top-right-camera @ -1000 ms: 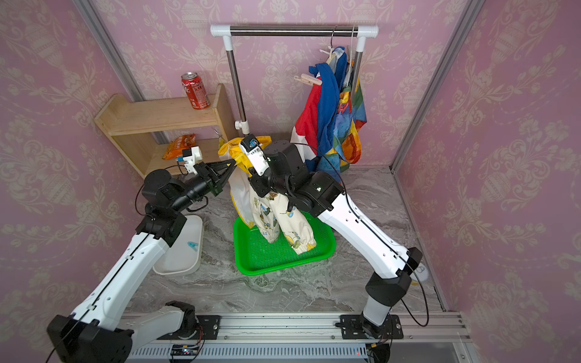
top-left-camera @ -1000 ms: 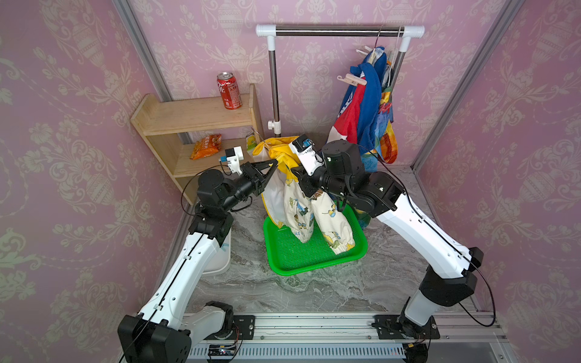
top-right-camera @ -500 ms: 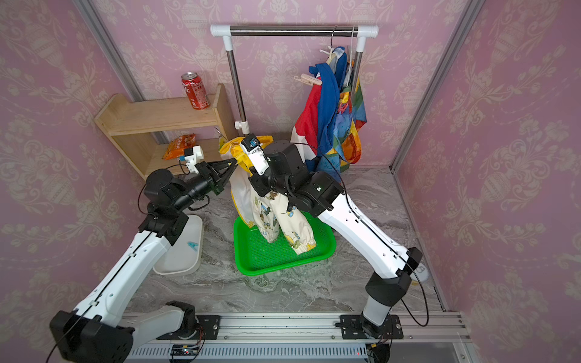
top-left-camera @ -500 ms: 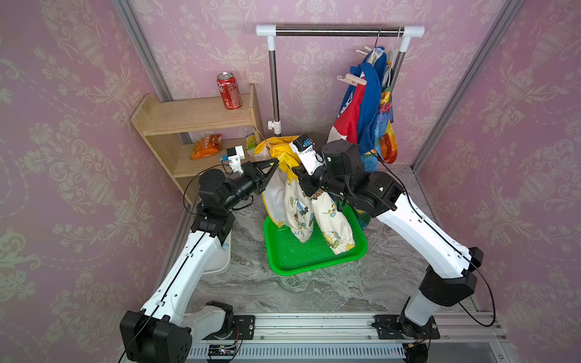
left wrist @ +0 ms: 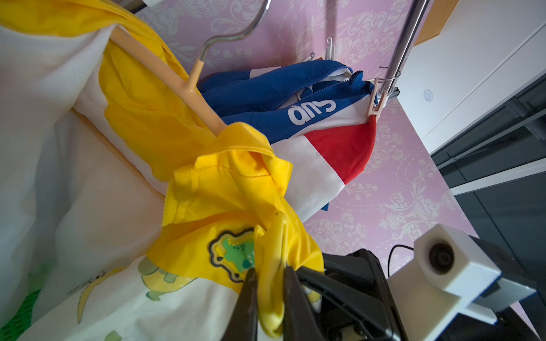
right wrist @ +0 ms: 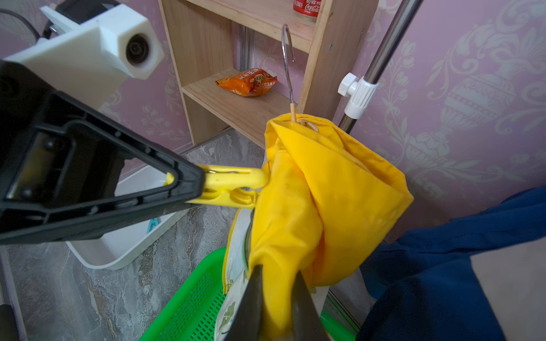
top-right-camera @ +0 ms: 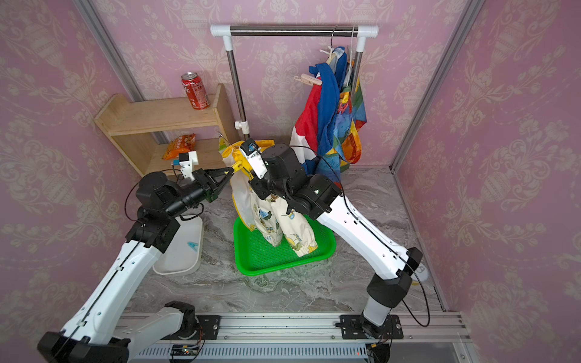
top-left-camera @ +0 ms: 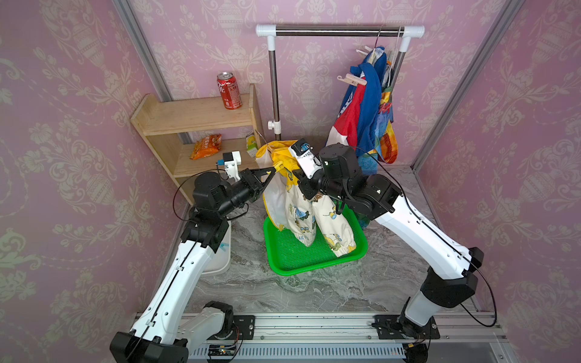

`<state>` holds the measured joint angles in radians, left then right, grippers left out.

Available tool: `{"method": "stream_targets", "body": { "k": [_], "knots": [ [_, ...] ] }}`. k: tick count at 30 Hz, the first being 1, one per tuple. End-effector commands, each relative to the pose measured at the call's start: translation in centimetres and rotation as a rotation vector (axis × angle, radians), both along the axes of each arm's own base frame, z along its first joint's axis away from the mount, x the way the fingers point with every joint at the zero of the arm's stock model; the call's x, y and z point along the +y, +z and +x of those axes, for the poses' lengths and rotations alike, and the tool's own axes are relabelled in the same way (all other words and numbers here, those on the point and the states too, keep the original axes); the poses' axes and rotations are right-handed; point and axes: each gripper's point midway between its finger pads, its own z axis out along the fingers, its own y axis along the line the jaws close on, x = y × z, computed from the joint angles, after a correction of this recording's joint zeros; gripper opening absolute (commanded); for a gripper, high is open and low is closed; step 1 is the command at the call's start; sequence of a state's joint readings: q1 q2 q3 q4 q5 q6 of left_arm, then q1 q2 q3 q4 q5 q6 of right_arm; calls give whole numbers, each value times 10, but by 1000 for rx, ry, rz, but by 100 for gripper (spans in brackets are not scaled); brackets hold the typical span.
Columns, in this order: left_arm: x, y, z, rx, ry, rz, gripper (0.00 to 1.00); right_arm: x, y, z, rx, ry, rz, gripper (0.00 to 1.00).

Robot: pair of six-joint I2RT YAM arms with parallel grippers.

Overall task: Remove the clothespins securing jackets to the hanger
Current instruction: Remove the clothespin from the hanger, then place the clothespin in the storage box.

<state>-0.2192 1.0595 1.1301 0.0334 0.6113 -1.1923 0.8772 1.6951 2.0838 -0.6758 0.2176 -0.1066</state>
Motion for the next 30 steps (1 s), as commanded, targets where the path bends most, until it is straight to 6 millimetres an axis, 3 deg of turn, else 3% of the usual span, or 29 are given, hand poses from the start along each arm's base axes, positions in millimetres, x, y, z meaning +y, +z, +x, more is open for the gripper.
{"method": "stream_targets", "body": {
  "k": [1,8,12,14,17,20,25,30],
  "knots": [
    [2,-4,-13,-12,1,83,0,-24,62,2,-166,-76,111,0],
    [28,-19,-25,26,90,251,0,-31,63,5,-173,-104,102,0],
    [57,-41,-26,88,189,331,0,-37,65,4,-182,-117,102,0],
    [79,-64,-26,161,260,409,0,-40,67,4,-188,-121,104,0],
    [126,-120,-34,355,425,552,0,-45,69,1,-193,-124,103,0],
    [159,-176,-44,508,535,604,0,-49,70,-2,-198,-130,104,0],
    [180,-244,-44,671,608,585,0,-58,75,-9,-204,-130,110,0],
    [204,-280,-50,779,680,637,0,-65,82,-17,-213,-120,120,0]
  ]
}}
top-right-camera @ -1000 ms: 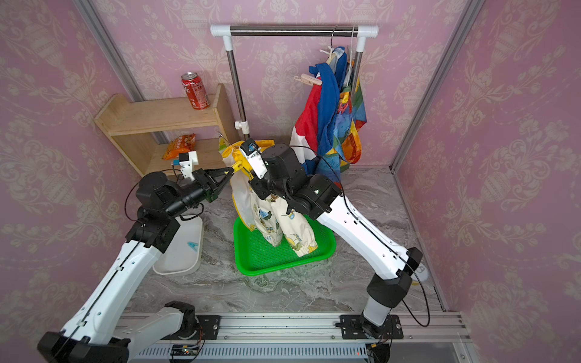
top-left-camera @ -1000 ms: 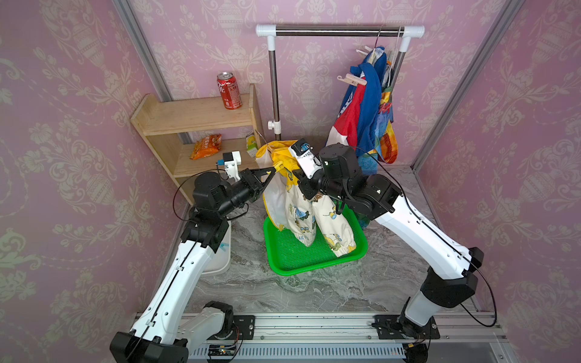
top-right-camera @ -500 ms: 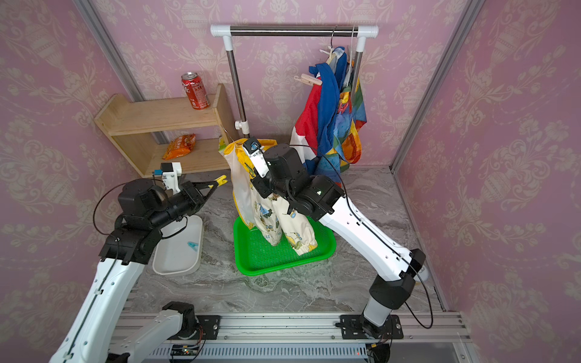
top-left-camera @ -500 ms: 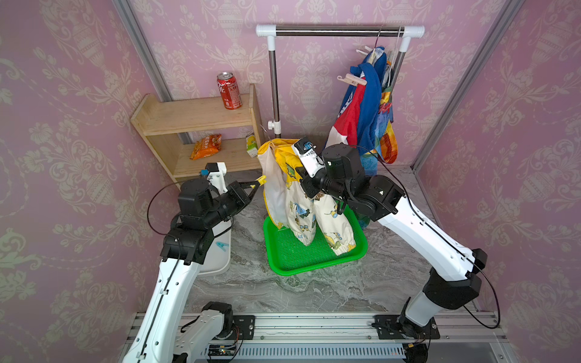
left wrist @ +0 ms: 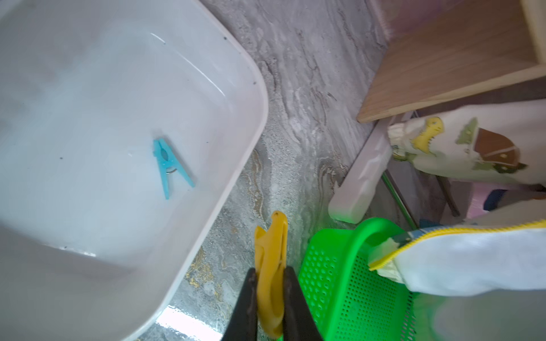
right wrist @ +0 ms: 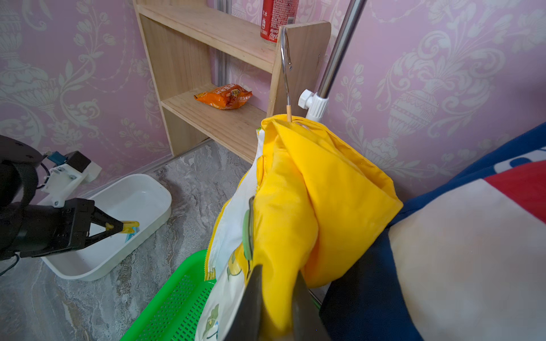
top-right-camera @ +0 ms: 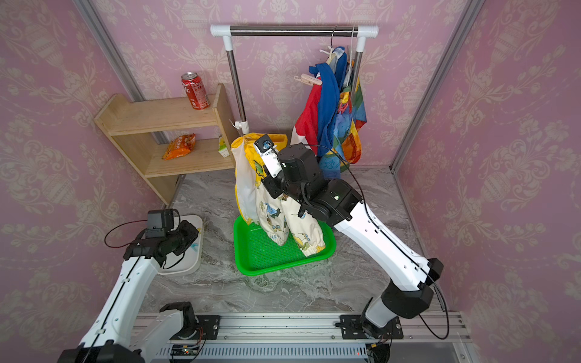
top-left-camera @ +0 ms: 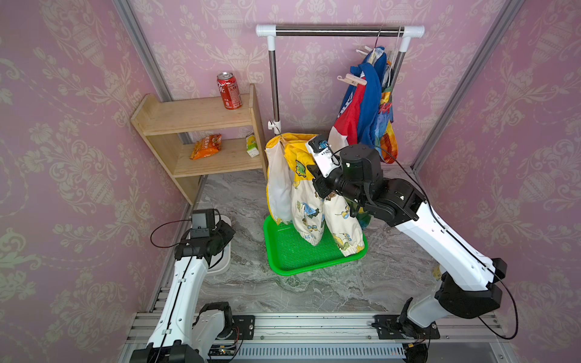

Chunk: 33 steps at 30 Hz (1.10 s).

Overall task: Remove the clothespins securing jackets to the hanger
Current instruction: Place the clothespin in the storage box.

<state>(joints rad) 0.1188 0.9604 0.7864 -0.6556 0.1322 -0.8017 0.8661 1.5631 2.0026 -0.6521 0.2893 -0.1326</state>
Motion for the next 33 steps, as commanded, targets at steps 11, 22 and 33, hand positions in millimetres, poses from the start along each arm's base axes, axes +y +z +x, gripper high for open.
{"method": "stream_targets", "body": {
  "k": [11,22,33],
  "knots": [
    [54,-34,-23,150,155,160,0,-25,70,-27,-134,39,140,0],
    [51,-47,-30,187,130,142,75,-31,70,-30,-130,35,117,0],
    [12,105,27,-372,-41,17,81,-42,90,-41,-81,108,180,0]
  ]
}}
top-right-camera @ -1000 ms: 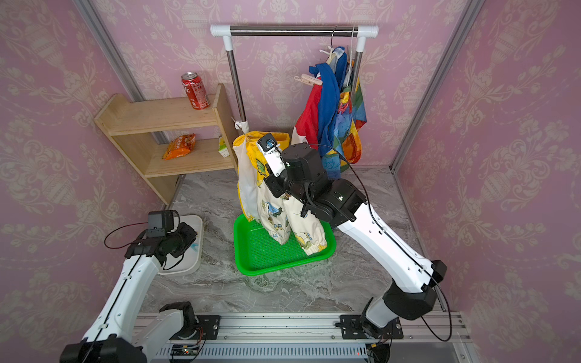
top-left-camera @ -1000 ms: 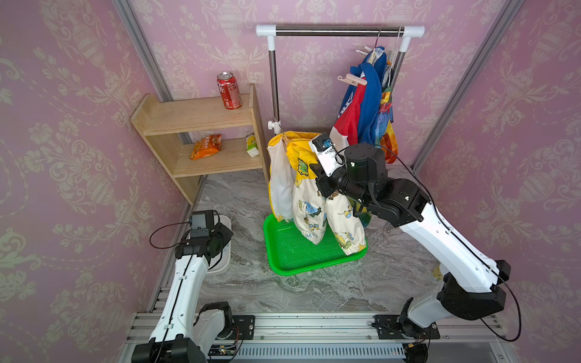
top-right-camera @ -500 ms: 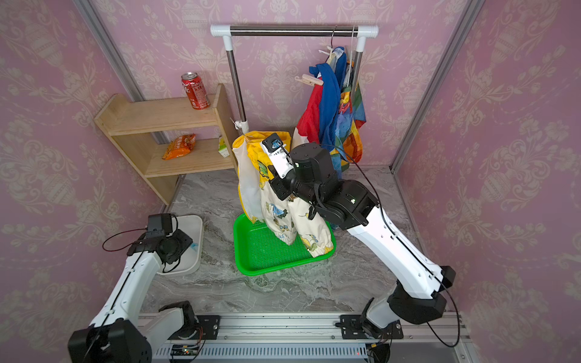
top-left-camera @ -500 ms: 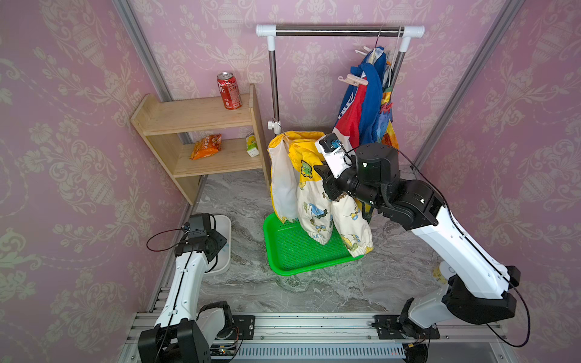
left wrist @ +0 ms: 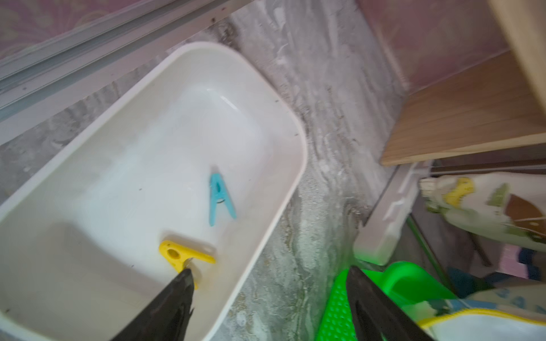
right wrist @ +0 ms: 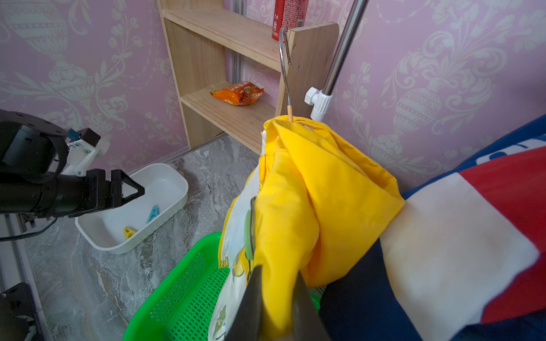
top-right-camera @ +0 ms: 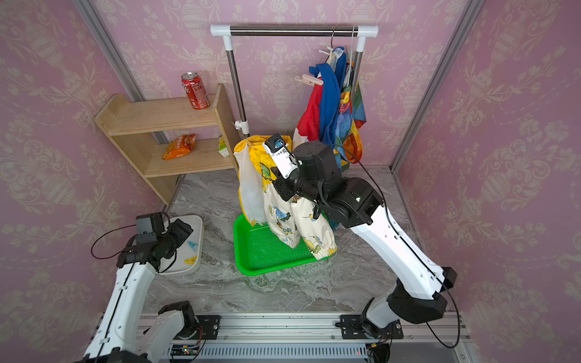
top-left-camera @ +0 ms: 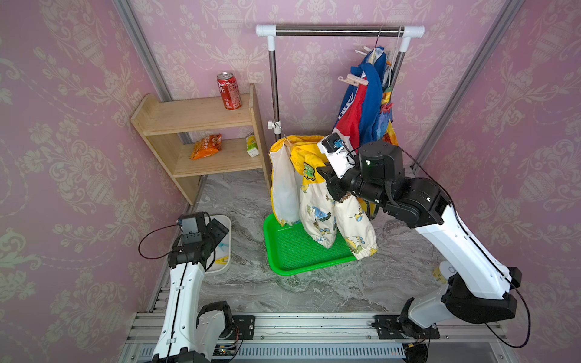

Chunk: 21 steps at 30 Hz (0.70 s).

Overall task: Remove the clothespins securing jackets to the hanger
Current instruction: Place the clothespin in the storage box, then remove the jacket from the hanger.

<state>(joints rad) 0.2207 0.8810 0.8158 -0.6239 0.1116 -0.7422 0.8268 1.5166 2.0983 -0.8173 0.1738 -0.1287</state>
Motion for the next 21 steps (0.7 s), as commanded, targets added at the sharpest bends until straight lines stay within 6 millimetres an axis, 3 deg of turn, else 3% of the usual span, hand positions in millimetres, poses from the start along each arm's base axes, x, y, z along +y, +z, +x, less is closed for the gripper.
{"method": "stream_targets", "body": {
  "k": [1,6,8,10,13,18,21],
  "knots": [
    [-31,91,33,-308,-179,-76,80,-21,77,-20,-109,54,197,0],
    [-83,208,47,-633,-428,-139,81,-43,106,-39,-100,98,258,0],
    [-108,243,44,-717,-532,-115,95,-47,108,-42,-89,98,264,0],
    [-136,265,40,-765,-635,-73,99,-44,109,-47,-69,128,285,0],
    [-170,276,44,-798,-762,-42,99,-39,112,-53,-43,173,314,0],
    [-211,264,64,-752,-900,-1,99,-33,100,-59,28,207,316,0],
    [-225,245,73,-676,-949,86,99,-29,95,-60,61,218,322,0]
  ]
}}
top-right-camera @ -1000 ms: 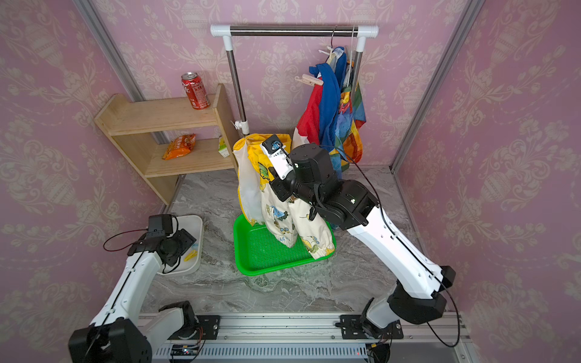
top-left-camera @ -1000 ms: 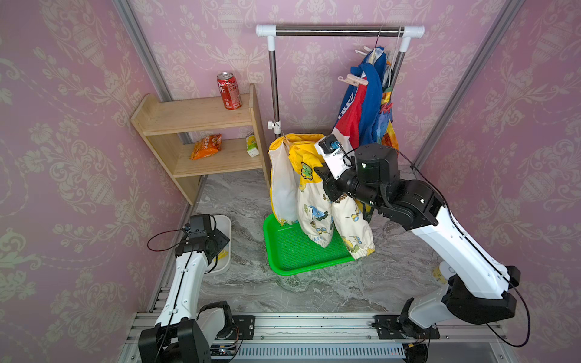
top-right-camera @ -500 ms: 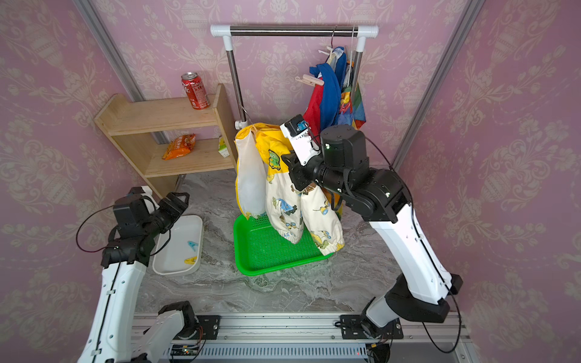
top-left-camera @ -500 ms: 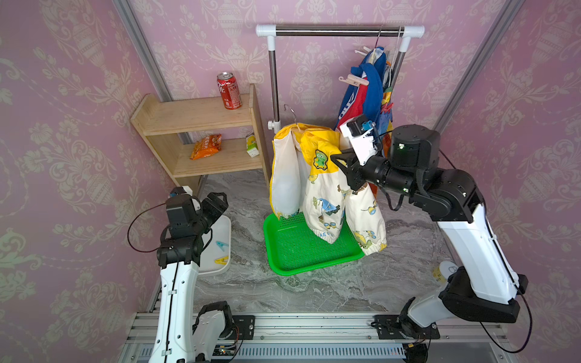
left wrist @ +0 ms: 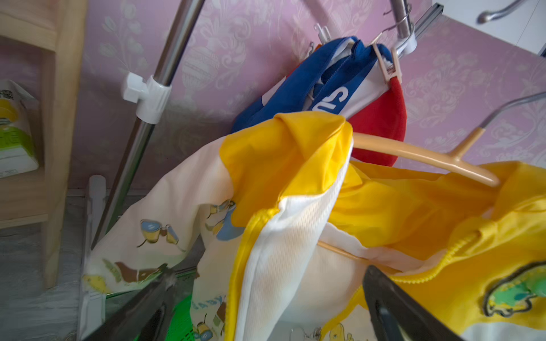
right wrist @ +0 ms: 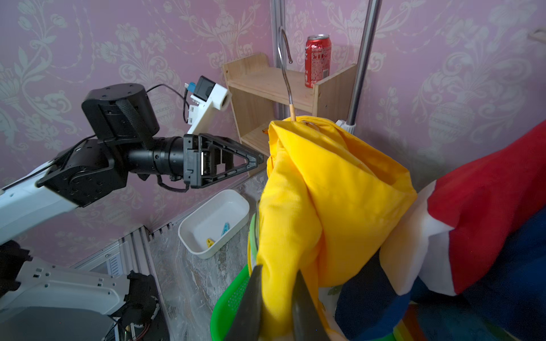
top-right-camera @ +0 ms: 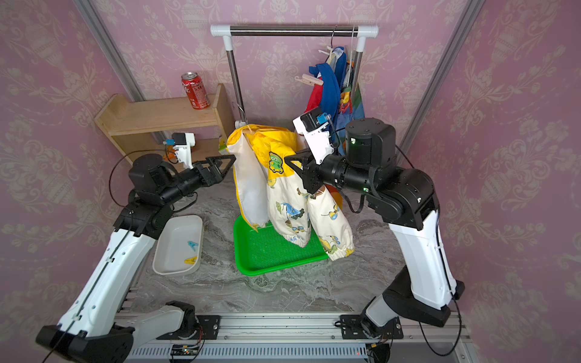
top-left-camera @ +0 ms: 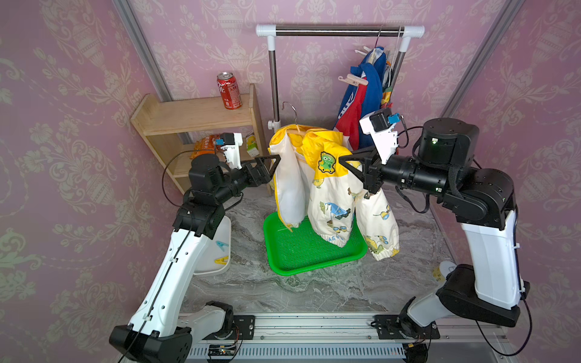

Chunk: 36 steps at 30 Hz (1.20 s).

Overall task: Remove the clothespins securing jackets to the hanger
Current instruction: Remove the jacket from the hanger.

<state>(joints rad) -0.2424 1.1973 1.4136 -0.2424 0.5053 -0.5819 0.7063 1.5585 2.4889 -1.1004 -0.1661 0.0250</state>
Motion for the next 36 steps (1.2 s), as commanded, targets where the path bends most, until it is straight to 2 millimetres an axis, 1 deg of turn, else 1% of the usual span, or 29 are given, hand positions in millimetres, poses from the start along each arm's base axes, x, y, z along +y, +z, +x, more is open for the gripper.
{"method": "stream_targets", "body": {
  "k": [1,4,5,6,7,8,9,11,12,14,16,19,23,27,30,31,33,35,36],
  "knots": [
    [-15,-17,2,-7,-37,155,98,3,32,-11,-56,49,115,0],
    [-26,-31,4,5,-50,211,96,1,33,-12,-55,46,129,0],
    [-28,-36,4,7,-43,240,92,1,32,-11,-52,43,128,0],
    [-27,-41,6,15,-29,261,86,1,31,-11,-49,39,125,0],
    [-25,-44,8,21,-9,277,73,0,31,-11,-50,34,124,0],
    [-20,-47,9,31,19,290,55,-2,31,-10,-51,24,121,0],
    [-15,-48,10,28,48,307,41,-4,31,-10,-52,15,117,0],
    [-4,-46,8,12,97,338,24,-10,30,-8,-61,-20,105,0],
    [4,-46,8,7,136,357,1,-15,30,-7,-66,-42,95,0],
    [18,-42,6,-13,198,391,0,-22,27,-5,-67,-75,79,0],
    [28,-42,5,-11,233,431,0,-26,26,-7,-66,-84,70,0],
    [41,-43,12,3,281,498,0,-30,26,-14,-66,-66,65,0],
    [55,-39,32,-1,300,516,0,-31,29,-33,-63,3,68,0],
    [73,-43,54,8,357,566,0,-39,35,-48,-74,26,90,0],
    [76,-50,71,22,353,536,0,-48,45,-62,-101,34,130,0],
    [74,-54,77,30,344,529,0,-50,48,-68,-108,46,145,0],
    [67,-56,85,28,319,493,0,-52,52,-77,-111,67,168,0],
    [60,-51,91,7,303,456,0,-54,52,-84,-99,80,178,0],
    [61,-47,95,-4,313,458,0,-55,52,-86,-93,85,180,0]
  ]
}}
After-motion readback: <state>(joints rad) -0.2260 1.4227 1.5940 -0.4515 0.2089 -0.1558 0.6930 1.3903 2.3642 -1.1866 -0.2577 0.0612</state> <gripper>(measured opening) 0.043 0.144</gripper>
